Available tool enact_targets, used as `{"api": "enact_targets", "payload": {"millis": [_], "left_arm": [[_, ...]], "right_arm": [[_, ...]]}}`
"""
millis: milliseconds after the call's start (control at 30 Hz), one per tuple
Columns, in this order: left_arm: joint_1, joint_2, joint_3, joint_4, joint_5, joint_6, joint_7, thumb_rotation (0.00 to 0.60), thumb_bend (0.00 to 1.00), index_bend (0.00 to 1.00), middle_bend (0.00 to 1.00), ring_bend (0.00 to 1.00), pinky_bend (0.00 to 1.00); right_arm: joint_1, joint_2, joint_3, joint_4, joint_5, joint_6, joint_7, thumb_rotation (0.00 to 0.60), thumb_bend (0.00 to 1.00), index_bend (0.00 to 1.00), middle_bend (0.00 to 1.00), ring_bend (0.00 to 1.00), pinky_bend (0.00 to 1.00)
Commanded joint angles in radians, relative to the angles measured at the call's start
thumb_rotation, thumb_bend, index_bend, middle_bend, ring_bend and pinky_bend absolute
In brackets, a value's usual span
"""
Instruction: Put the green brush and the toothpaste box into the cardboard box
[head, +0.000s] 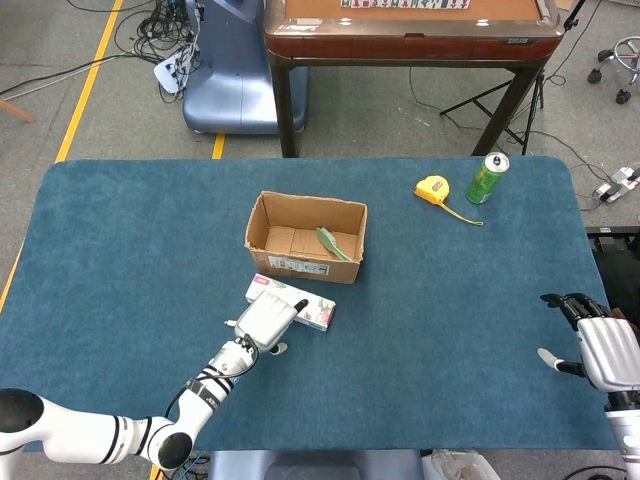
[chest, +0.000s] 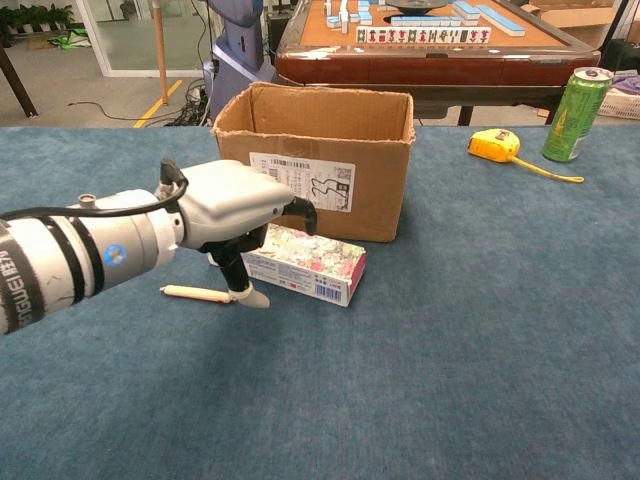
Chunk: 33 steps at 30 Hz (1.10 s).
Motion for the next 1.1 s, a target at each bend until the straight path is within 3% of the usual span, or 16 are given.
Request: {"api": "enact_targets", "payload": {"millis": [33,1100], "left_arm": [[-0.011,-0.024,-0.01,0.039,-0.017,-0.012,0.002,0.6,0.09,0.24,1.0,1.0,1.0],[-0.09,-0.151,-0.043,0.259,-0.092,-0.079,0.07,0.6,0.09,0.19,1.0,1.0,1.0]], "right_arm": [[0.001,0.0,0.0,0.0,0.001,-0.002,0.0,0.6,0.0,0.27,0.33,0.22,0.38],[0.001,0.007,0.0,0.0,-0.001,-0.007,0.016,0.6,0.0,0.27,0.33,0.22,0.38]]}}
